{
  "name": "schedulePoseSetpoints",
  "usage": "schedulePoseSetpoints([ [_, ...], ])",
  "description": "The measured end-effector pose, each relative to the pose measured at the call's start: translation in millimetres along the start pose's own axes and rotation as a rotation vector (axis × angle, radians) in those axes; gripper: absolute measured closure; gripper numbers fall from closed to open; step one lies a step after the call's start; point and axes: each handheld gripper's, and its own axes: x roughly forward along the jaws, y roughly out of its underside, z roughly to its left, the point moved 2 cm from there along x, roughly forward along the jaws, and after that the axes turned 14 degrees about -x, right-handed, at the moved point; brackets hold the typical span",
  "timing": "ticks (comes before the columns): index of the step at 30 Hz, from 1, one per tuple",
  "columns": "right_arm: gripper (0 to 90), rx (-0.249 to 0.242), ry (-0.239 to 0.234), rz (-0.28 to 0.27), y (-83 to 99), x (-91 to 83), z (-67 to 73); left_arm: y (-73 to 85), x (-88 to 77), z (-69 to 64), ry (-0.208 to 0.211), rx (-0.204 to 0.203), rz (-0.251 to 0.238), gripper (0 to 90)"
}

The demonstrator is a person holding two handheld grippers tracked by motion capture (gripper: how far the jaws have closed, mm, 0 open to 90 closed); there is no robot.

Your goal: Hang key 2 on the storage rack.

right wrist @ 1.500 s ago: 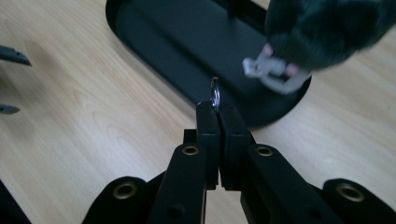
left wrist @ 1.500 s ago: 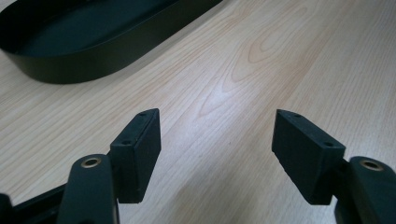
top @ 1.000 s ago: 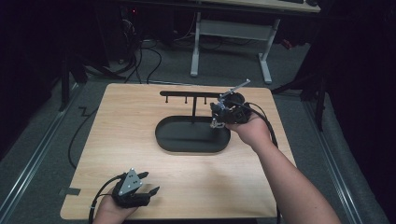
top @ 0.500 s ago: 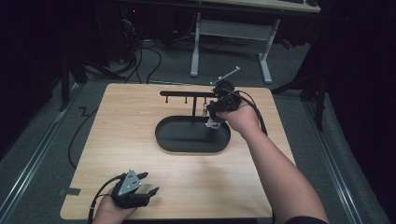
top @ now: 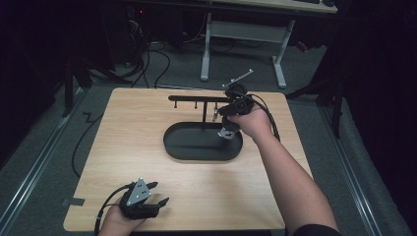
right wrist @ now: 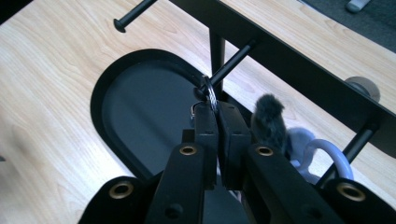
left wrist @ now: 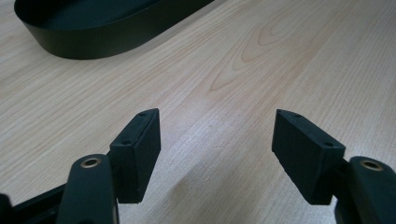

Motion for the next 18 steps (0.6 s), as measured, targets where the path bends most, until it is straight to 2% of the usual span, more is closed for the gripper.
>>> schedulePoseSetpoints([
  [3,86.8,-0.002,0.015,-0.001,0.8,2.5,0.7,0.0,1.3,-0.4,0.001,0.004,0.006,33.3],
  [7,75.7,0.017,0.032,0.002,5.3,4.9,1.6,-0.5,1.9,-0.5,0.005,0.004,0.001,33.3],
  [8,74.2,0.008,0.037,0.004,6.8,5.0,1.7,-0.6,2.1,-0.4,0.005,0.005,0.001,33.3],
  [10,70.6,0.021,0.027,-0.002,10.8,4.9,3.8,-0.9,2.6,-0.2,0.006,0.005,0.003,33.3],
  [18,53.2,0.029,0.019,-0.023,41.2,9.8,19.2,-2.9,7.2,-2.4,0.019,0.011,0.011,33.2],
])
